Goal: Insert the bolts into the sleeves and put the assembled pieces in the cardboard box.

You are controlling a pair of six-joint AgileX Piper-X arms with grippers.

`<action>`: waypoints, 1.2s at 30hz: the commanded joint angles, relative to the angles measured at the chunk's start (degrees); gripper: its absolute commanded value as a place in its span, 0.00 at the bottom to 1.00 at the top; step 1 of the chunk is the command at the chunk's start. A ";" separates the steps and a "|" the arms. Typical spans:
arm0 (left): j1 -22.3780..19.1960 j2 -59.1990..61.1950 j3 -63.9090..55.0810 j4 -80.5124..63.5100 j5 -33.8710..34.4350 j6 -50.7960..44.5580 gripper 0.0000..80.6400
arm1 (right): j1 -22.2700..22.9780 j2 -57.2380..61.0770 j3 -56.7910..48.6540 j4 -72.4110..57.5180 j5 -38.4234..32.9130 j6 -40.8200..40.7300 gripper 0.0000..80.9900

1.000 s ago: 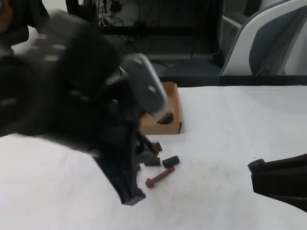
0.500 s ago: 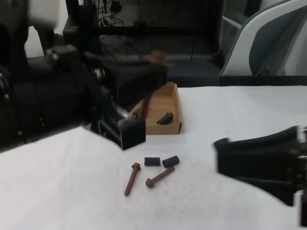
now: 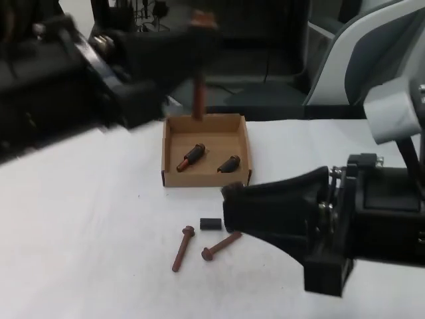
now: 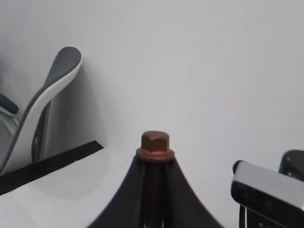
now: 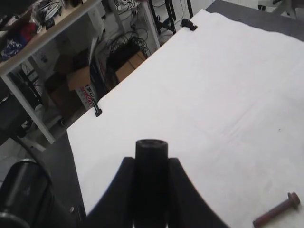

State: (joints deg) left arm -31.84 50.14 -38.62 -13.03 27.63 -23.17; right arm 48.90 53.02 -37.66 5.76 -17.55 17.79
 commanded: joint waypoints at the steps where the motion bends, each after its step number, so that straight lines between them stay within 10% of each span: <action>1: 3.15 0.12 -0.11 -3.10 2.69 -2.67 0.02 | 0.16 0.88 -0.18 -3.96 0.62 0.91 0.01; 36: 3.85 0.93 7.76 -10.83 1.72 -5.13 0.02 | 0.16 10.91 -0.32 -20.91 1.80 9.21 0.01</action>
State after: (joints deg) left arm -27.96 50.48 -30.76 -21.97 29.79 -28.24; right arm 48.90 64.07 -37.66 -12.32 -15.57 26.33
